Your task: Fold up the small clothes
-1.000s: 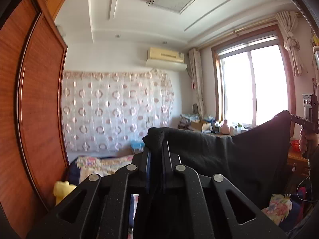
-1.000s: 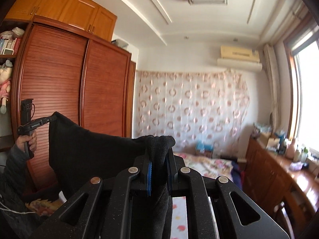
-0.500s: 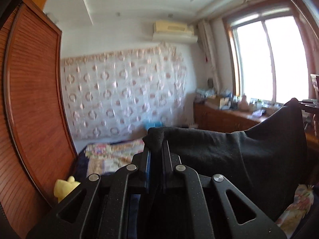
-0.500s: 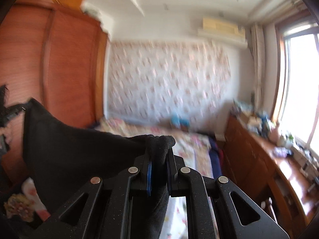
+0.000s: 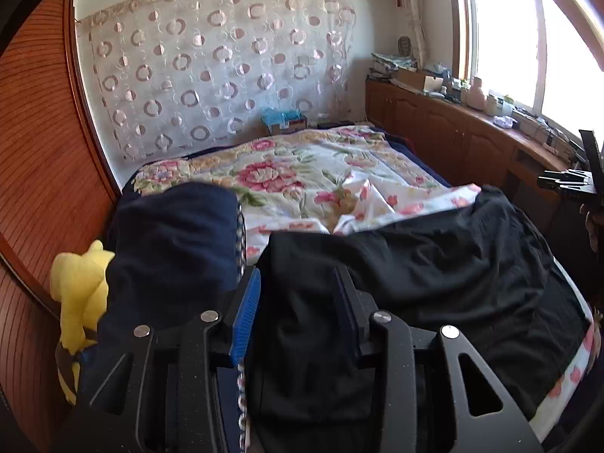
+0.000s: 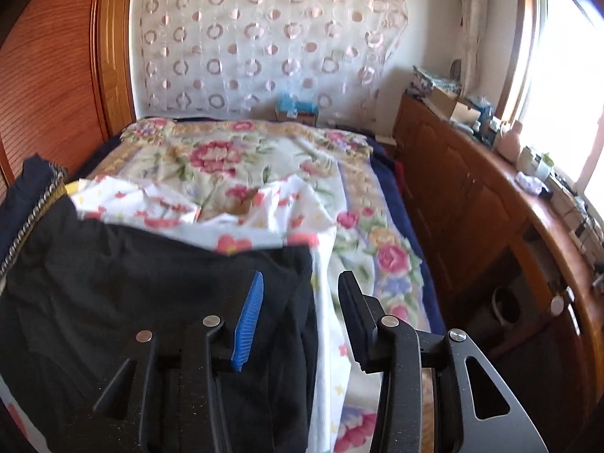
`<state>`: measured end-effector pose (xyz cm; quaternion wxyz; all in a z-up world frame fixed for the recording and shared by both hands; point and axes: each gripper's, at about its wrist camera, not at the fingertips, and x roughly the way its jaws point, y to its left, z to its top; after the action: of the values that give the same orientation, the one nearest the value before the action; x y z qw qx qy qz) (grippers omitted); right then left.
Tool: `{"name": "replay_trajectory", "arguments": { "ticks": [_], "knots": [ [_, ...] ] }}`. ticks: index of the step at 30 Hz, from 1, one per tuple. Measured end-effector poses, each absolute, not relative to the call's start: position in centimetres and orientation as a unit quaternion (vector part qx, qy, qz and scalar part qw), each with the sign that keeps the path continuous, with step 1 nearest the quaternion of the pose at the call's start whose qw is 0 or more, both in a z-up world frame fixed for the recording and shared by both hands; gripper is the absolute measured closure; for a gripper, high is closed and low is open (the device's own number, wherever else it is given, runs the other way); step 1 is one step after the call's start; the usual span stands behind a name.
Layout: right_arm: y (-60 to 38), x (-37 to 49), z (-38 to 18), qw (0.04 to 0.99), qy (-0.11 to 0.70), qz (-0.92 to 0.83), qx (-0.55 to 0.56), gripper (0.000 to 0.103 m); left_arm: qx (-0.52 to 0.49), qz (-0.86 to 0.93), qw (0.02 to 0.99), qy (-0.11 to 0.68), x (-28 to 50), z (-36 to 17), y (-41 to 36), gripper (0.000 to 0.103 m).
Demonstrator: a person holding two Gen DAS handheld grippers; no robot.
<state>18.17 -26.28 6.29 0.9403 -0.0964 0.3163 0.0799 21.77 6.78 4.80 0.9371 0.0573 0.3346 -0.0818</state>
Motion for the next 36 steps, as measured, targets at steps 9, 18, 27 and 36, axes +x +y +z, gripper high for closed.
{"name": "replay_trajectory", "arguments": {
  "ticks": [9, 18, 27, 36],
  "knots": [
    [-34.7, 17.1, 4.7, 0.93, 0.34, 0.136, -0.037, 0.06, 0.024, -0.109, 0.923, 0.368, 17.8, 0.6, 7.4, 0.055],
    [-37.5, 17.8, 1.3, 0.914, 0.38, 0.138, -0.001, 0.06, 0.035, -0.107, 0.896, 0.429, 17.0, -5.9, 6.6, 0.05],
    [-38.5, 16.8, 2.0, 0.914, 0.38, 0.144, 0.011, 0.06, 0.034, -0.104, 0.899, 0.423, 16.8, -6.7, 5.3, 0.041],
    [-38.4, 19.0, 1.9, 0.91, 0.396, 0.125, 0.012, 0.06, 0.036, -0.108, 0.898, 0.425, 17.0, -6.9, 5.3, 0.034]
  ]
}}
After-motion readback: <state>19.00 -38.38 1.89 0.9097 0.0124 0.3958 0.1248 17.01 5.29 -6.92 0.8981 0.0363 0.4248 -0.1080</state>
